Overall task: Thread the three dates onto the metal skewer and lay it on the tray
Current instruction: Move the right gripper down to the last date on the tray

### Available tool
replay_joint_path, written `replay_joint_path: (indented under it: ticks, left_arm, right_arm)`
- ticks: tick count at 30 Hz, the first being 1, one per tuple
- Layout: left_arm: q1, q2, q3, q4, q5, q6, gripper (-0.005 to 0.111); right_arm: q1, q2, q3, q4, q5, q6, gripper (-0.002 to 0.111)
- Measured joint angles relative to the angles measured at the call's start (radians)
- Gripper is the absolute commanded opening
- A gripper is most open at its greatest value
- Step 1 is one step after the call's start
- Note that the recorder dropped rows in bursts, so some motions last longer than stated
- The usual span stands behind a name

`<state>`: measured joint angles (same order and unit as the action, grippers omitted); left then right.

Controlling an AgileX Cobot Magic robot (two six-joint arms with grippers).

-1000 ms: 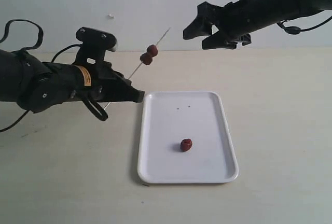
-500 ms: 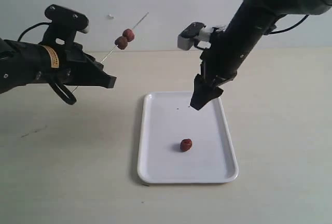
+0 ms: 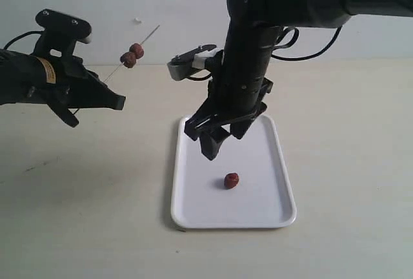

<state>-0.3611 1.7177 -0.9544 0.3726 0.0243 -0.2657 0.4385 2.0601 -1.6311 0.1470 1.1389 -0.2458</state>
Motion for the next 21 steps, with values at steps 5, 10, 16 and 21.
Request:
replay_joint_path:
  ticks: [5,10,16,21]
  left_arm:
    - [0.000,0.000,0.000,0.000,0.002,0.000,0.000]
    - [0.000,-0.024,0.013,0.000,0.002,0.000,0.000]
    - [0.000,-0.054,0.032,0.000,-0.006,0.000,0.000]
    - [0.000,-0.055,0.032,0.000,-0.010,0.000,0.000]
  right_arm:
    - [0.034,-0.007,0.050,-0.040,-0.015,0.116,0.065]
    - [0.038,-0.015,0.141,-0.059,-0.120,0.193,0.065]
    - [0.038,-0.023,0.264,-0.064,-0.309,0.263,0.065]
    - [0.038,-0.023,0.310,-0.064,-0.386,0.294,0.065]
